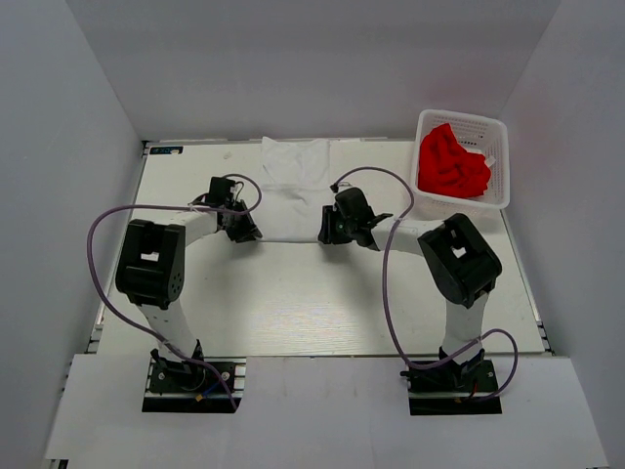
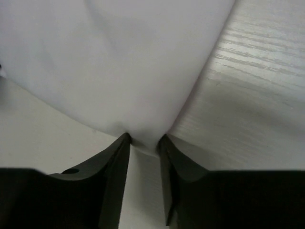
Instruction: Fold and stack the t-shirts
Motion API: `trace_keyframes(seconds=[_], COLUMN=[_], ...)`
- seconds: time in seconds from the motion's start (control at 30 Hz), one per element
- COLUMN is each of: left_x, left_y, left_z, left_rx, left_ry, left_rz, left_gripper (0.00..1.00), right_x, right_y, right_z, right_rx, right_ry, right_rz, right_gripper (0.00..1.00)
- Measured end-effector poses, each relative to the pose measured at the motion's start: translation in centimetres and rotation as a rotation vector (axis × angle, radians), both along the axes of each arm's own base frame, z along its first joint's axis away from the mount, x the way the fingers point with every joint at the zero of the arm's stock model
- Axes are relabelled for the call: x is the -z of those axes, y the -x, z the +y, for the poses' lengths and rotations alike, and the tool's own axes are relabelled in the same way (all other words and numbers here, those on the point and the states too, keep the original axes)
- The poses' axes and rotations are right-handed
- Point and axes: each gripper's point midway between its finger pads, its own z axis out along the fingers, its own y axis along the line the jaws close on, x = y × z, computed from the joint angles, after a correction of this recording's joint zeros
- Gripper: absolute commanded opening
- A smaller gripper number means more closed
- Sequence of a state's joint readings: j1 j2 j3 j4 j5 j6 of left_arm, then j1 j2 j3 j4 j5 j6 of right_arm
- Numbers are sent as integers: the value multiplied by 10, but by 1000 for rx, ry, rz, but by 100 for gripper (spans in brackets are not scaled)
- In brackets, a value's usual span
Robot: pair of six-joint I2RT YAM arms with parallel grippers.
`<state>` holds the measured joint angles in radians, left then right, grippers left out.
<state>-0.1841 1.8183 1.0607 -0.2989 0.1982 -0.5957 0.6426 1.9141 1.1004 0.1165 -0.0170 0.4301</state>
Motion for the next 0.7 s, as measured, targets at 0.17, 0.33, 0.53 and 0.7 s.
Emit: trace_keyframes(seconds=[0.17, 0.33, 0.53, 0.7], left_x=[4, 3, -1, -29], left_y=[-5, -9, 27, 76], left_z=[-5, -11, -3, 1], left_rx=[-2, 10, -9, -13], left_ry=[25, 59, 43, 40], left_rz=[3, -4, 33, 30], left_gripper=[0, 0, 0, 0], right_x=[4, 5, -9, -38], right_y=[-4, -2, 22, 62], right_z=[1, 0, -7, -12], right_rx=[13, 13, -24, -114], right_ry=[-4, -4, -16, -37], right_rz=[2, 4, 28, 52], right_gripper=[13, 1, 0, 0])
